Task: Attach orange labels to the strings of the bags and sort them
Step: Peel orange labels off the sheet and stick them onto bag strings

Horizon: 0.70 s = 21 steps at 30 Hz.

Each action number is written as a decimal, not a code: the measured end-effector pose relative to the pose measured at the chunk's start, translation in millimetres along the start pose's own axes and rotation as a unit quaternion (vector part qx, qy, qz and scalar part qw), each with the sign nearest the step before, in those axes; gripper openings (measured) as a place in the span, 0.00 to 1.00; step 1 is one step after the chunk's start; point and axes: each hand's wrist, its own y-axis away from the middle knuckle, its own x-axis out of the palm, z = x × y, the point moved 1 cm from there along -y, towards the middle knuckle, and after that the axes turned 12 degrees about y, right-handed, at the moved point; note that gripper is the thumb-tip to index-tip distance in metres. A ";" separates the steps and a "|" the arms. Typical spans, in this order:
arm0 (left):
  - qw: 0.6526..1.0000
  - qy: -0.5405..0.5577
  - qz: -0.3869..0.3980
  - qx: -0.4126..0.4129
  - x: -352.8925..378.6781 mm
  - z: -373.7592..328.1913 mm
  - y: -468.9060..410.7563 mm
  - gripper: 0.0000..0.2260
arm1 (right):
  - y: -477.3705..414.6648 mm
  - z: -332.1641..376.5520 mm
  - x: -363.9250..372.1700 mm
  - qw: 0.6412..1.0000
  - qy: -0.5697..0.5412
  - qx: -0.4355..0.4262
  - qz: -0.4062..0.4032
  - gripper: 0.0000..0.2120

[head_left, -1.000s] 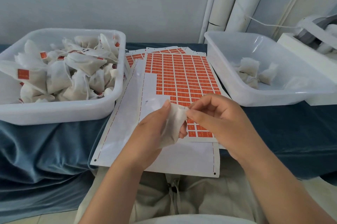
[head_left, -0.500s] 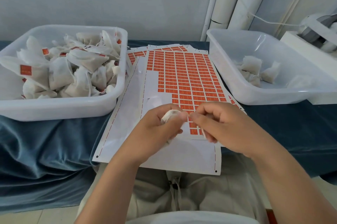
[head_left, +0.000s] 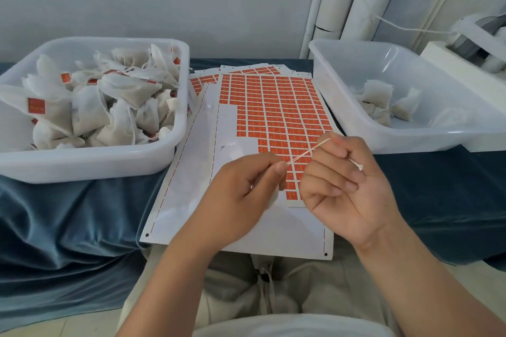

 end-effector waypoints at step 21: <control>0.826 0.360 -0.348 -0.258 -49.7 42.0 -3.3 0.14 | -17.9 9.8 -56.5 0.891 0.340 -0.041 -0.300 0.17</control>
